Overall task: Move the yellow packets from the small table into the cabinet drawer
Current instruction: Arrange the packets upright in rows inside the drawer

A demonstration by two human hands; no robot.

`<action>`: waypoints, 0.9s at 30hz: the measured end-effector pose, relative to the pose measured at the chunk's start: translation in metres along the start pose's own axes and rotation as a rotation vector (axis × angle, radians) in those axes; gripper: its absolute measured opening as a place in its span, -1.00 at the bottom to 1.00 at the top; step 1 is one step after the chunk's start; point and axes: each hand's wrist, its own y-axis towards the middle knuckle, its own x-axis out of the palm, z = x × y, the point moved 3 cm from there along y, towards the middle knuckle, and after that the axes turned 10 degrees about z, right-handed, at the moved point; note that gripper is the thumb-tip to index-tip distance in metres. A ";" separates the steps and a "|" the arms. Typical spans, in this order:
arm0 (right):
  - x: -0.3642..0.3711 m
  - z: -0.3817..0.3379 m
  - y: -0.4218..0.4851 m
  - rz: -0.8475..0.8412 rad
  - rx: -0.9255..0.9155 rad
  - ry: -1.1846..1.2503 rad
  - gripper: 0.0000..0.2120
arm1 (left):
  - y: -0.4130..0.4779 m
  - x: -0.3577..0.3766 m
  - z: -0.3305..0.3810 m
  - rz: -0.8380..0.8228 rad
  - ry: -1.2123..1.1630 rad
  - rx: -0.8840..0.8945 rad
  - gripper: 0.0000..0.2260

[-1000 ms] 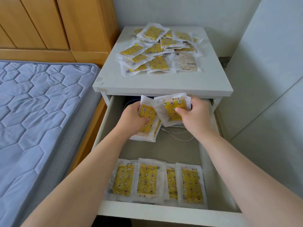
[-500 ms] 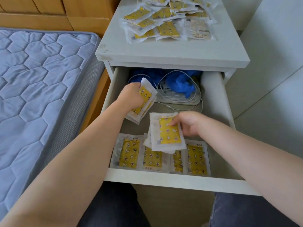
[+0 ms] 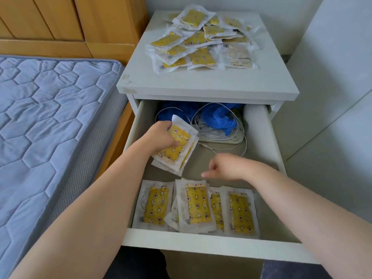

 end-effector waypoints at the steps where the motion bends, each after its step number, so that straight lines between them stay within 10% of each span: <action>1: -0.014 0.008 0.001 0.197 0.014 0.120 -0.62 | -0.001 0.001 0.001 -0.038 -0.045 -0.001 -0.64; 4: -0.048 0.028 -0.002 0.639 0.009 0.524 -0.65 | -0.007 0.006 0.010 -0.122 -0.115 0.056 -0.65; 10: -0.043 0.018 -0.002 0.426 -0.056 0.699 -0.80 | -0.021 0.022 0.031 -0.136 -0.137 0.185 -0.61; 19: -0.053 0.037 -0.006 0.622 0.145 0.854 -0.95 | -0.018 0.039 0.029 -0.276 -0.201 0.106 -0.76; 27: -0.055 0.039 -0.008 0.464 0.073 0.554 -0.80 | -0.015 0.056 0.020 -0.431 -0.147 0.130 -0.61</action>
